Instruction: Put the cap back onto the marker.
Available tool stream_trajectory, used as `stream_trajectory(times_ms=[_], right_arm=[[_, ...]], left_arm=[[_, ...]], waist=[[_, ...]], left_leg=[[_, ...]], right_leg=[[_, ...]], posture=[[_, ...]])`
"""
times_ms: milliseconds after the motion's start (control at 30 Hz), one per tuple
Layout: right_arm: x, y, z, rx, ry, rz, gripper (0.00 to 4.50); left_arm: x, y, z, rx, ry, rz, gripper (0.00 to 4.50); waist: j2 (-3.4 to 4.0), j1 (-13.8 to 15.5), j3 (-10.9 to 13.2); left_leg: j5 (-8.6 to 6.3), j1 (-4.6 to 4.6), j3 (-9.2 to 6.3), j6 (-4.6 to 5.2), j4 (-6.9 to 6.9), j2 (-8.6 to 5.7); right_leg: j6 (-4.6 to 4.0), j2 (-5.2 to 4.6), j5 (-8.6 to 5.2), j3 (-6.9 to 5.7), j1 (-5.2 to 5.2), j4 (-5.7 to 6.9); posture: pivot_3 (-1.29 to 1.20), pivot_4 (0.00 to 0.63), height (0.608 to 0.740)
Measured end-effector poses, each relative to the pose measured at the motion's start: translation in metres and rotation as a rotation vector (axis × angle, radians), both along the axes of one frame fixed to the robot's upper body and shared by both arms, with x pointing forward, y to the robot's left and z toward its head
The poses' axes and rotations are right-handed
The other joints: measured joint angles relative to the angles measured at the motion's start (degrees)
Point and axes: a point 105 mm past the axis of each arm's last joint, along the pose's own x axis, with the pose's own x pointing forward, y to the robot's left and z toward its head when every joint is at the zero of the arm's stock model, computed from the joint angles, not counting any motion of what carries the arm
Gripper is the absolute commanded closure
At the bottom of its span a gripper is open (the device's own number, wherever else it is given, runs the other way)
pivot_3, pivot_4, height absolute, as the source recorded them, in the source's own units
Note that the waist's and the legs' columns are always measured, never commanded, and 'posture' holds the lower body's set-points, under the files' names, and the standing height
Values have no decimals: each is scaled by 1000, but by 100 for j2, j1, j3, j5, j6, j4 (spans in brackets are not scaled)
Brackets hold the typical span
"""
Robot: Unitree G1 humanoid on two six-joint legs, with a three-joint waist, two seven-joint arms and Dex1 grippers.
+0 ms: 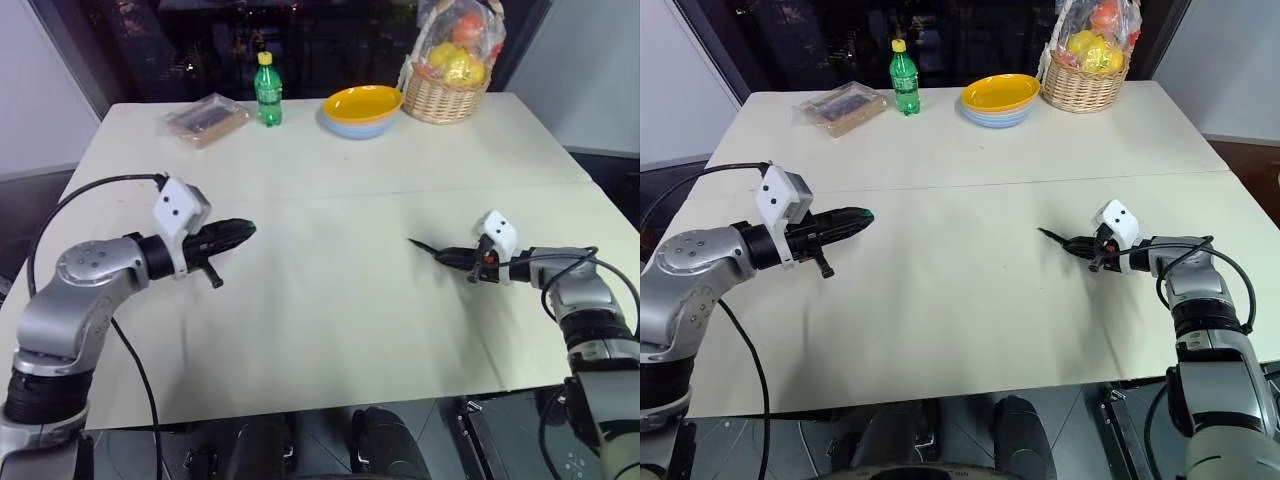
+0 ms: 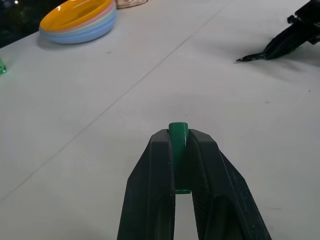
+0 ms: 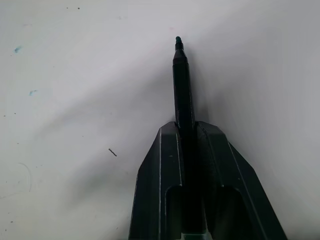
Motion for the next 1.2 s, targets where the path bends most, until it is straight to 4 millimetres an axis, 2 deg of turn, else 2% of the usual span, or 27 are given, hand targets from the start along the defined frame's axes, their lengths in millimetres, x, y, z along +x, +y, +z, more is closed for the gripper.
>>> stream_trajectory(times_ms=[67, 133, 200, 267, 367, 567, 700, 867, 1200], right_arm=[[-1, 8, 7, -22, -20, 44, 4423], [-2, 19, 25, -59, -82, 106, 4423], [-3, 28, 45, -102, -147, 165, 4423], [-4, 48, 76, -161, -249, 263, 4423], [-6, 66, 102, -203, -341, 340, 4423], [-14, 94, 105, -254, -349, 461, 4423], [-15, 101, 110, -275, -365, 490, 4423], [-15, 110, 106, -281, -361, 528, 4423], [-15, 124, 110, -272, -376, 572, 4423]], left_arm=[[4, -4, 0, 0, 0, -33, 4500], [8, -10, 0, 18, -10, -87, 4500], [13, -17, -1, 42, -19, -149, 4500], [22, -30, 3, 64, -45, -242, 4500], [28, -43, 8, 95, -85, -335, 4500], [45, -60, -2, 174, -112, -468, 4500], [50, -68, -2, 213, -143, -516, 4500], [51, -75, -4, 232, -170, -559, 4500], [55, -83, -4, 253, -198, -574, 4500]], waist=[[6, 0, 4], [19, 5, 12], [23, 14, 14], [25, 9, 15], [24, 5, 15], [23, 16, 16], [23, 14, 16], [23, 8, 16], [23, 11, 16]], left_leg=[[0, -2, 3, 0, 0, 0], [0, -4, 5, 0, 1, -2], [0, -5, 5, 0, 1, -2], [0, -6, 9, 0, 2, -2], [0, -6, 10, 2, 3, -2], [-3, -17, 19, 8, 10, -6], [-4, -18, 18, 10, 11, -5], [-5, -18, 18, 11, 11, -4], [-7, -18, 16, 15, 15, -3]], right_leg=[[0, 0, 0, 1, -5, 2], [1, -2, 1, 1, -7, 2], [1, -1, 0, 0, -9, 4], [1, -1, 1, 0, -12, 5], [3, -1, 1, 0, -12, 5], [7, -1, 1, 0, -20, 5], [10, -1, 3, 1, -21, 6], [12, -1, 3, 1, -22, 7], [13, -1, 4, 1, -21, 10]], posture=[[0, 150, 740], [0, 150, 740], [0, 150, 740], [0, 150, 740], [0, 150, 740], [0, 150, 740], [0, 150, 740], [0, 150, 740], [0, 150, 740]])
